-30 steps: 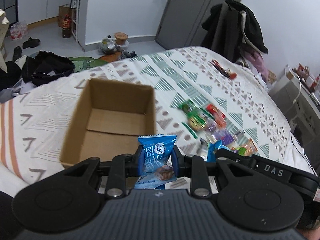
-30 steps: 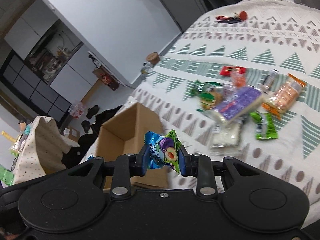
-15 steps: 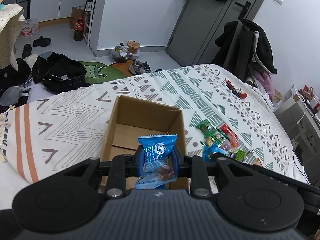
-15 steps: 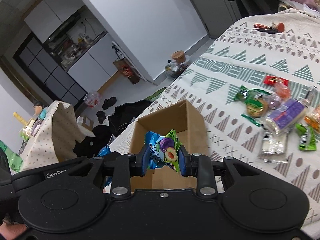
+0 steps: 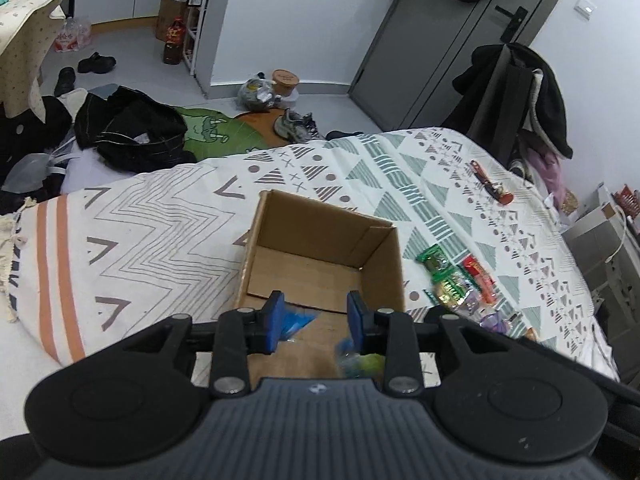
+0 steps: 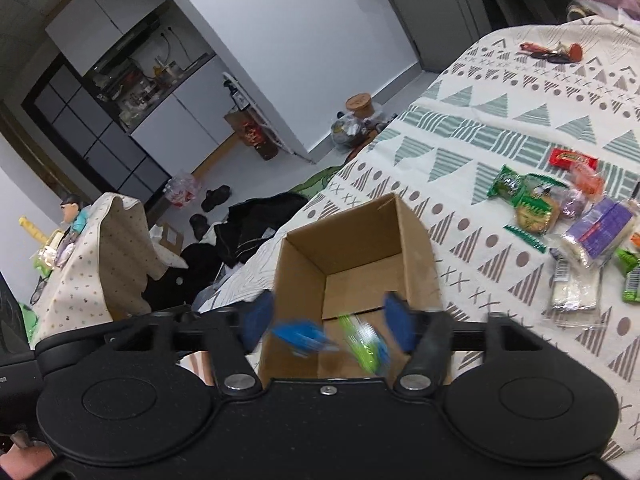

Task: Organize snacks
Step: 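Carry the blue candies in both tools over the box and open, then move both tools back over the snack pile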

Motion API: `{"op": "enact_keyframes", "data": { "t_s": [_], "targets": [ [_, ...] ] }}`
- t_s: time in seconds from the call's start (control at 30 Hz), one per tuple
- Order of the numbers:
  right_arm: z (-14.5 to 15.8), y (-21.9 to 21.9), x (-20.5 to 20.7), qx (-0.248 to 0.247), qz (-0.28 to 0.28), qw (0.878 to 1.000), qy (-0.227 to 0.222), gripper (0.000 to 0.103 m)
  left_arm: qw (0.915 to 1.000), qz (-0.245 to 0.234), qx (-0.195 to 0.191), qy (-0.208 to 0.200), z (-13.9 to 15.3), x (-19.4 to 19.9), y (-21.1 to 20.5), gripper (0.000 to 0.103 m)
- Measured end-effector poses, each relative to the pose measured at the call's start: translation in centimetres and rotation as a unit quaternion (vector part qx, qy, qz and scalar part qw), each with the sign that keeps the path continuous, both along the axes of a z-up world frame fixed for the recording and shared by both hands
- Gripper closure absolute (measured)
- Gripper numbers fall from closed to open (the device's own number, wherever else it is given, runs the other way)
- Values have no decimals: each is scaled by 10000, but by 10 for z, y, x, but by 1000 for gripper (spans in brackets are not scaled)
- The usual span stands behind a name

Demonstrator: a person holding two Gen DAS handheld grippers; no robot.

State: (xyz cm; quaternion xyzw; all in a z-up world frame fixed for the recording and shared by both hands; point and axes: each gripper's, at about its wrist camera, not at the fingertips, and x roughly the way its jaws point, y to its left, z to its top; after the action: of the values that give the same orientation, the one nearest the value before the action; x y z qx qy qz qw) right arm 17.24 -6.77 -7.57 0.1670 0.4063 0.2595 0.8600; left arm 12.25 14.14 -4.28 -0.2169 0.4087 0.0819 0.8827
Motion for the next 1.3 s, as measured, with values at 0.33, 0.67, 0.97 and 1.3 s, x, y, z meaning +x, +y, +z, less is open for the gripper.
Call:
{"op": "enact_keyframes", "data": {
  "t_s": [0.33, 0.67, 0.97, 1.3],
  "targets": [
    [5, -35, -6, -179, -280, 9993, -178, 4, 9997, 88, 153, 172, 3, -2, -9, 24],
    [13, -80, -17, -640, -307, 9958, -583, 0, 9994, -184, 204, 198, 7, -5, -45, 24],
    [15, -136, -22, -745, -582, 9935, -637, 0, 9987, -479, 195, 45, 16, -4, -84, 24],
    [12, -189, -16, -667, -922, 9919, -566, 0, 9968, -756, 240, -134, 21, 1, -127, 24]
  ]
}}
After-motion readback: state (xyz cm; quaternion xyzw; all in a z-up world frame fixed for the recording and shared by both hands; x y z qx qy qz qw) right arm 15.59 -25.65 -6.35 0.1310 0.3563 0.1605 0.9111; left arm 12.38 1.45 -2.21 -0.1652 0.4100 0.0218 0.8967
